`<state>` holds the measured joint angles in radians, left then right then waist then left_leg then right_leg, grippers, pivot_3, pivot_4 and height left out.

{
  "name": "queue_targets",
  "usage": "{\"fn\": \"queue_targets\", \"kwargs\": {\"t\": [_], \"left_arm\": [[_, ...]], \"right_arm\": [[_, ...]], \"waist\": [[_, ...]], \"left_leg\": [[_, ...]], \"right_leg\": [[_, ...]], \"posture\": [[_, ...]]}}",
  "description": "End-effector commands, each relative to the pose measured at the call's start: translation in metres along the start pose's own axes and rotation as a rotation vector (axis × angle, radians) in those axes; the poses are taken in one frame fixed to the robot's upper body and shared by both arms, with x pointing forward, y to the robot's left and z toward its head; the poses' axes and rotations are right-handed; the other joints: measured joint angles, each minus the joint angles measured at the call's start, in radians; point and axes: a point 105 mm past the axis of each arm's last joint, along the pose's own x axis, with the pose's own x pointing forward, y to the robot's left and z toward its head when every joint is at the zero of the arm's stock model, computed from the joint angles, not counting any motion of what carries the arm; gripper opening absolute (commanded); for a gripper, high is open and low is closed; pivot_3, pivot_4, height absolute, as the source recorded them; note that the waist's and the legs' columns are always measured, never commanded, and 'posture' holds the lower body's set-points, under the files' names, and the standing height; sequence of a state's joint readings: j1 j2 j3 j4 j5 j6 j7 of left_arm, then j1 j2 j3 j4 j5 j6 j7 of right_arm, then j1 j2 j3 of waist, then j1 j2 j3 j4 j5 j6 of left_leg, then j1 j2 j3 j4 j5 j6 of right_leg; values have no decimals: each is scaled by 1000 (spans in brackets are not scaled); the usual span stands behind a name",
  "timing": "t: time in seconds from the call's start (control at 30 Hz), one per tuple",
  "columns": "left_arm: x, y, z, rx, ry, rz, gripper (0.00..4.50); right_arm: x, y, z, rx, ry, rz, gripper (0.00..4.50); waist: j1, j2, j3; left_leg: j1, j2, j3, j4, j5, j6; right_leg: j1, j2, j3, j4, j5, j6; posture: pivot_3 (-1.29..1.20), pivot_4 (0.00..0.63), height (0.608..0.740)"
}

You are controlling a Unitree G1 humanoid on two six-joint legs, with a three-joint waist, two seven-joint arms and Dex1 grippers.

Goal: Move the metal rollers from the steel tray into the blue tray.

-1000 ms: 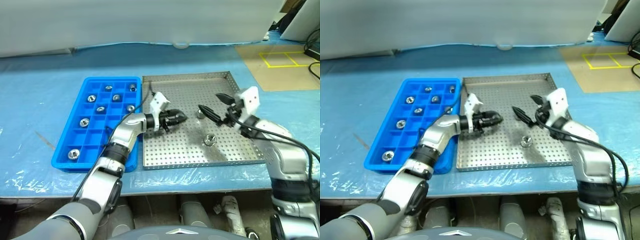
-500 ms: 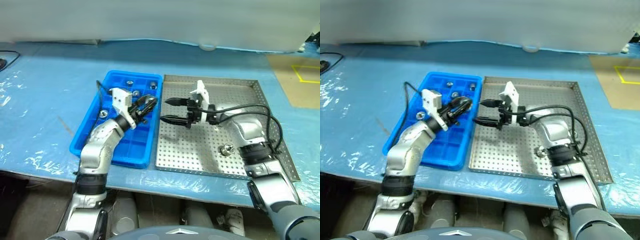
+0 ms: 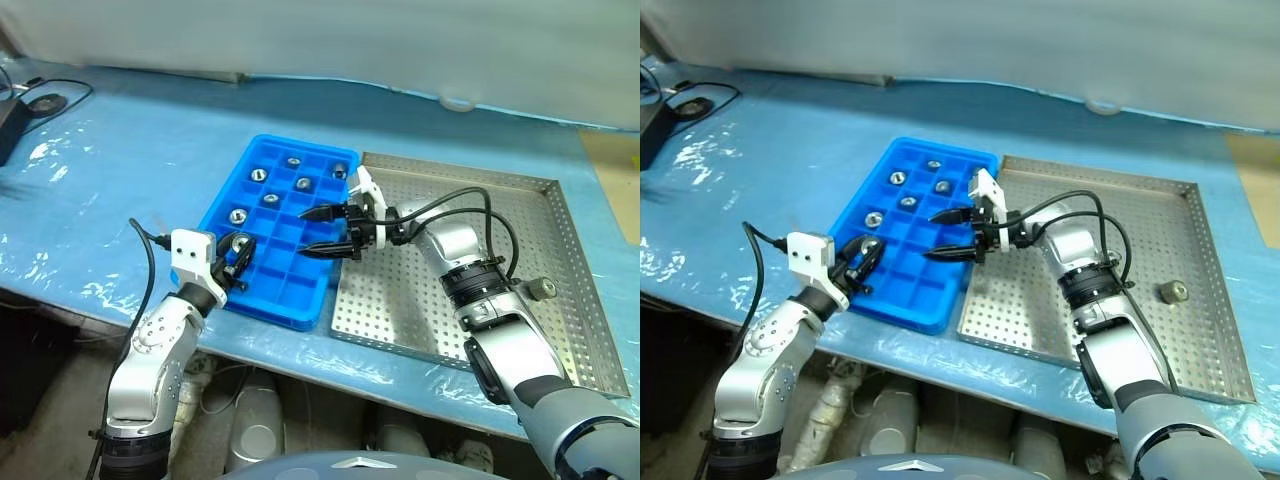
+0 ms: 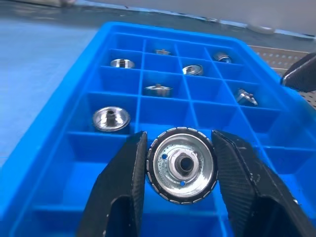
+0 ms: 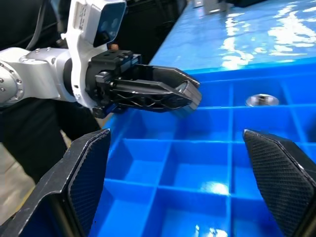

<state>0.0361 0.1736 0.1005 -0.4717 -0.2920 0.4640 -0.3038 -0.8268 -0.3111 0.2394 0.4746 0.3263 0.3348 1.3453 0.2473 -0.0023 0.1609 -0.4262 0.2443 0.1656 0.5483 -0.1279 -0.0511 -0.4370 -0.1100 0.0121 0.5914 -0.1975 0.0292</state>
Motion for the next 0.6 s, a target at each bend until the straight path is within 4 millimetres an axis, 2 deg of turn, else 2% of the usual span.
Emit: {"fn": "queue_targets", "kwargs": {"t": [0.03, 0.23, 0.43, 0.6], "left_arm": [[-3, -3, 4, 44, -20, 22, 1726], [1, -6, -1, 47, -4, 5, 1726], [15, -7, 14, 73, -37, -36, 1726], [23, -9, 11, 106, -16, -67, 1726]], "right_arm": [[0, 1, 10, -44, 0, 23, 4500], [0, 1, 8, -42, 1, 11, 4500], [-2, 1, 5, -40, -11, -18, 4500], [-5, 1, 4, -40, -19, -50, 4500]], "waist": [[17, 0, 0], [37, 0, 0], [47, 0, 0], [43, 0, 0]], "left_leg": [[0, 0, -1, 0, 0, 0], [1, 0, -3, 0, 1, -2], [1, 0, -5, 2, 2, -3], [1, 0, -6, 6, 2, -4]], "right_leg": [[0, 0, 0, 0, 0, 0], [1, 0, -1, 2, 0, 0], [0, 1, -2, 7, 0, 0], [-1, 0, -1, 14, -1, -1]], "posture": [[539, 150, 740], [530, 150, 740], [476, 150, 740], [435, 150, 740]]}}
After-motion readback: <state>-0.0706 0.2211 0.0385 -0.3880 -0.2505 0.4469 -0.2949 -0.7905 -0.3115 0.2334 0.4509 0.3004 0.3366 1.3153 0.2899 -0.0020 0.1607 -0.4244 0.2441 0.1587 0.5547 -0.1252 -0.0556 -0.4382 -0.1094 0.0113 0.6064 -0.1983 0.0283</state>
